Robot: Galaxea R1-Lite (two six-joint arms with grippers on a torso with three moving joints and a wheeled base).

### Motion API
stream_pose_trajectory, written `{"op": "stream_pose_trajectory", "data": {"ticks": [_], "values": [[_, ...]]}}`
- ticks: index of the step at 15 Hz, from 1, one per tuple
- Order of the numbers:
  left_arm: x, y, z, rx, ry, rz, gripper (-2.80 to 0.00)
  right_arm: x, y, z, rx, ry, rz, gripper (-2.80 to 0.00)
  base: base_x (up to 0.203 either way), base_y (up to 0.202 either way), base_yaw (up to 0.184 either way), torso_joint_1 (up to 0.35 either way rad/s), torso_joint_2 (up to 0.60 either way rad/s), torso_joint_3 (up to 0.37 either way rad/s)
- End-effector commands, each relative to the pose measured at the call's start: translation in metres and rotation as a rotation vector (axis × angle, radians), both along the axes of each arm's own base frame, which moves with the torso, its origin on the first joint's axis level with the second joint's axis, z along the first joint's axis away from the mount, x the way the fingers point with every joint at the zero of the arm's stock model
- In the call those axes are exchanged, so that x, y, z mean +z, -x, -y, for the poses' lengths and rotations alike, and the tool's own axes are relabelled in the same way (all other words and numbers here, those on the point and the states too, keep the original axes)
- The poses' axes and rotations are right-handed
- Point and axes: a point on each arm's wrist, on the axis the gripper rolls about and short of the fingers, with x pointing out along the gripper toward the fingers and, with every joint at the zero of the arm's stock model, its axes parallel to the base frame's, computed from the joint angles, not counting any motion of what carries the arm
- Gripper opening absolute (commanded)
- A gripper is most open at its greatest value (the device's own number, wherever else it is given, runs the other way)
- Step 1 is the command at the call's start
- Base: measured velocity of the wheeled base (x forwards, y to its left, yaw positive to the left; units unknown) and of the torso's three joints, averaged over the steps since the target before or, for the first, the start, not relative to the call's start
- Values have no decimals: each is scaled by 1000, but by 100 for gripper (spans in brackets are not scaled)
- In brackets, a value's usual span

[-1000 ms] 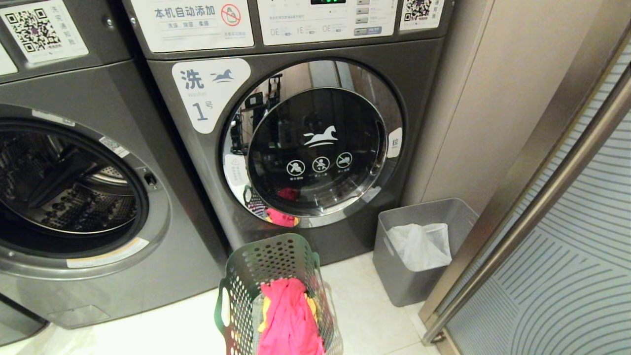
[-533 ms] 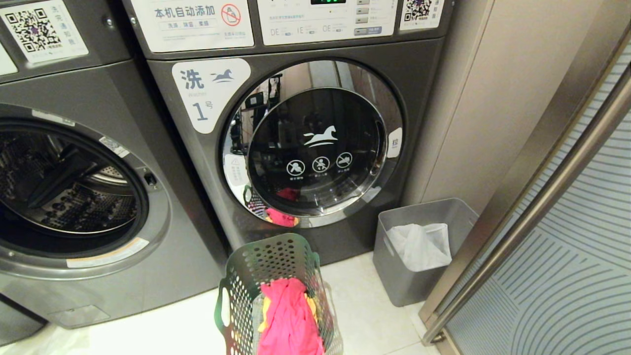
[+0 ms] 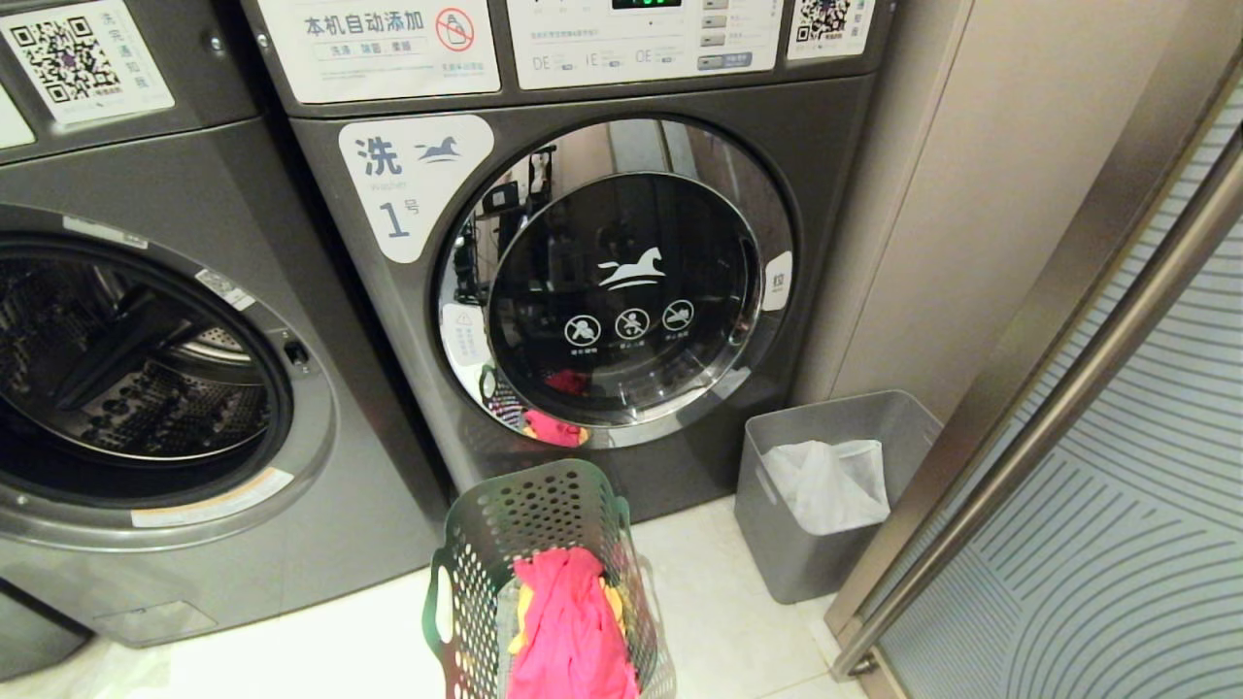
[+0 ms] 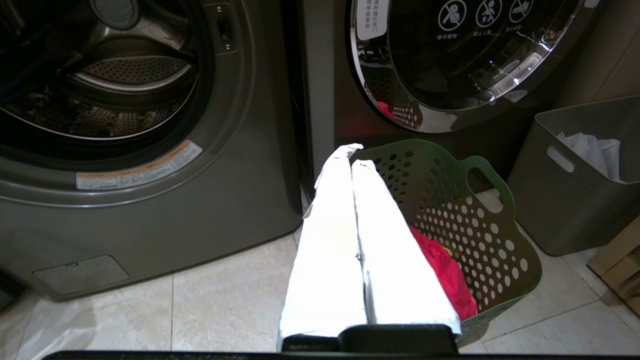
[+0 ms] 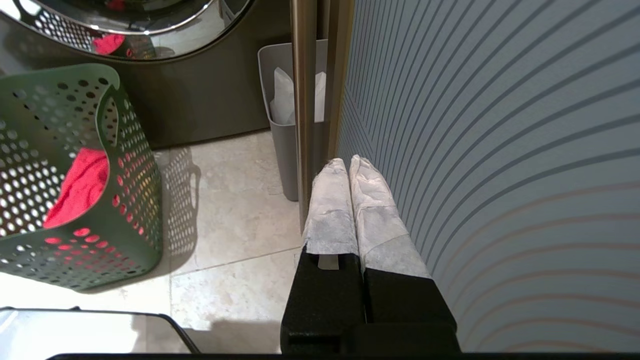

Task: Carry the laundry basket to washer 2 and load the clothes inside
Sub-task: Place the clothes into the washing machine

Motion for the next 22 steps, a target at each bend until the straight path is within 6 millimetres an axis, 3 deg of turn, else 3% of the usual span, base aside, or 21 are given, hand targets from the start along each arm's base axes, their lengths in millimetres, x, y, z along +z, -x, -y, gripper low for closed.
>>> {"op": "stream_pose_trajectory", "data": {"ticks": [1,22], "values": [[-11,-3,0,3,2,-42,-280,0,0,0,-4,-15,-1,-280,0,0,0,0,0,0],[-11,-3,0,6,48,-41,-280,-1,-1,0,-6,-7,19,-280,0,0,0,0,0,0]]}}
